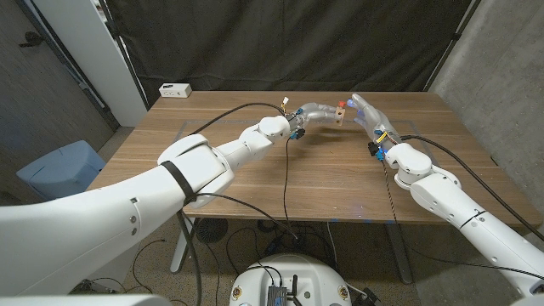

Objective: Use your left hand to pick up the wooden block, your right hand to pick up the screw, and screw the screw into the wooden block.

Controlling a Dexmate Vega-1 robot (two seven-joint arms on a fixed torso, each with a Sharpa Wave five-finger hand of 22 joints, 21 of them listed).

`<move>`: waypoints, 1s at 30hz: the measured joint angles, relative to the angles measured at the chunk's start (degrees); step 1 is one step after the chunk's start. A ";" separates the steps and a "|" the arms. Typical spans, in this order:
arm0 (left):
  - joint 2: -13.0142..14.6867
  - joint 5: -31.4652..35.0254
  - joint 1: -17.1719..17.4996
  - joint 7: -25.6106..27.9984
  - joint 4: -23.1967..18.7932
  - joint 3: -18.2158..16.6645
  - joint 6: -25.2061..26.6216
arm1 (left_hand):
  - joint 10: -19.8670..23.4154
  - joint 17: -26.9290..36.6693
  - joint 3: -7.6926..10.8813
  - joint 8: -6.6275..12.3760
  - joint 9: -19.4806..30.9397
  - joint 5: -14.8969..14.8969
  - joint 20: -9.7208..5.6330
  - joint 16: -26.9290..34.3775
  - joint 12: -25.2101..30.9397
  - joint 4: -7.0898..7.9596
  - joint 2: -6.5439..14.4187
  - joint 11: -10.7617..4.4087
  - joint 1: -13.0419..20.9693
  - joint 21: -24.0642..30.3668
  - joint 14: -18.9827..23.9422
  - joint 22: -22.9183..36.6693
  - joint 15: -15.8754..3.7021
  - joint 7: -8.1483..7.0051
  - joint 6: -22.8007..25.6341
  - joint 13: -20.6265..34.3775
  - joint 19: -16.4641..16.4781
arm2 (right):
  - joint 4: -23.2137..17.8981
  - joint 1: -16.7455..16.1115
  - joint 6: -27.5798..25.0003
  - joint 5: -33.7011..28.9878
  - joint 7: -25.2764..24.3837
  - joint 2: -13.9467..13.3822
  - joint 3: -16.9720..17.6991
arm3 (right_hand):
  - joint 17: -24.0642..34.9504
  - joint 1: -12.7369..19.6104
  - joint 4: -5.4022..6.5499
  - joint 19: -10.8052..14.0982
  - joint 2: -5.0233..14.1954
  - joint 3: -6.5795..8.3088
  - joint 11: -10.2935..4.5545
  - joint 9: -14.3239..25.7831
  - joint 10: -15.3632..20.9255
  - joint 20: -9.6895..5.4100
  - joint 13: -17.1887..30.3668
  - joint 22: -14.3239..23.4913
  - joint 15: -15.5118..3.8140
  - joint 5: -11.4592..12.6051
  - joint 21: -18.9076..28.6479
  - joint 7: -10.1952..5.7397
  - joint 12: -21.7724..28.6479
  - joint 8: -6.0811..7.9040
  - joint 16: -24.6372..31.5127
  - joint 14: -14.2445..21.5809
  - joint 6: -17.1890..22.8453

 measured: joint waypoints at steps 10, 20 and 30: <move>-0.14 0.08 -0.11 0.00 0.34 0.10 -0.24 | 0.00 0.00 0.23 0.00 0.05 0.00 0.00 0.00 0.00 -0.24 -0.05 0.00 -0.05 0.00 0.00 0.00 0.00 0.11 0.16 0.00 0.00 | 0.37 0.37 0.21 0.12 0.47 0.19 -0.44 | 0.00 -0.12 0.00 0.00 0.16 0.00 0.00 0.00 0.00 0.00 0.00 0.00 0.00 0.00 0.00 0.00 0.00 0.00 0.00 0.00 0.00; -0.01 0.12 -0.11 0.09 -0.02 0.21 0.01 | 0.00 0.00 0.23 0.00 0.04 -0.06 0.00 0.00 0.00 -0.24 -0.05 0.00 -0.06 0.00 0.00 0.00 0.00 0.11 0.15 0.00 0.00 | 0.42 0.43 0.39 0.15 0.82 0.21 -0.69 | -0.17 -0.11 0.00 0.00 0.16 0.00 0.00 0.00 0.00 0.00 0.00 0.00 0.00 0.00 0.00 0.00 0.00 0.25 0.00 0.00 0.01; 0.21 0.12 0.10 0.12 -0.65 0.25 0.49 | 0.00 0.00 0.22 0.00 0.04 0.09 0.00 0.00 0.00 -0.25 -0.05 0.00 -0.05 0.00 0.00 0.00 0.00 0.11 0.14 0.00 0.00 | 0.01 0.31 0.41 0.16 0.85 0.07 -0.73 | -0.17 -0.11 0.00 0.00 0.16 0.01 0.00 0.00 0.01 0.00 0.00 0.00 0.00 0.00 0.00 -0.10 0.00 0.25 0.00 0.00 0.34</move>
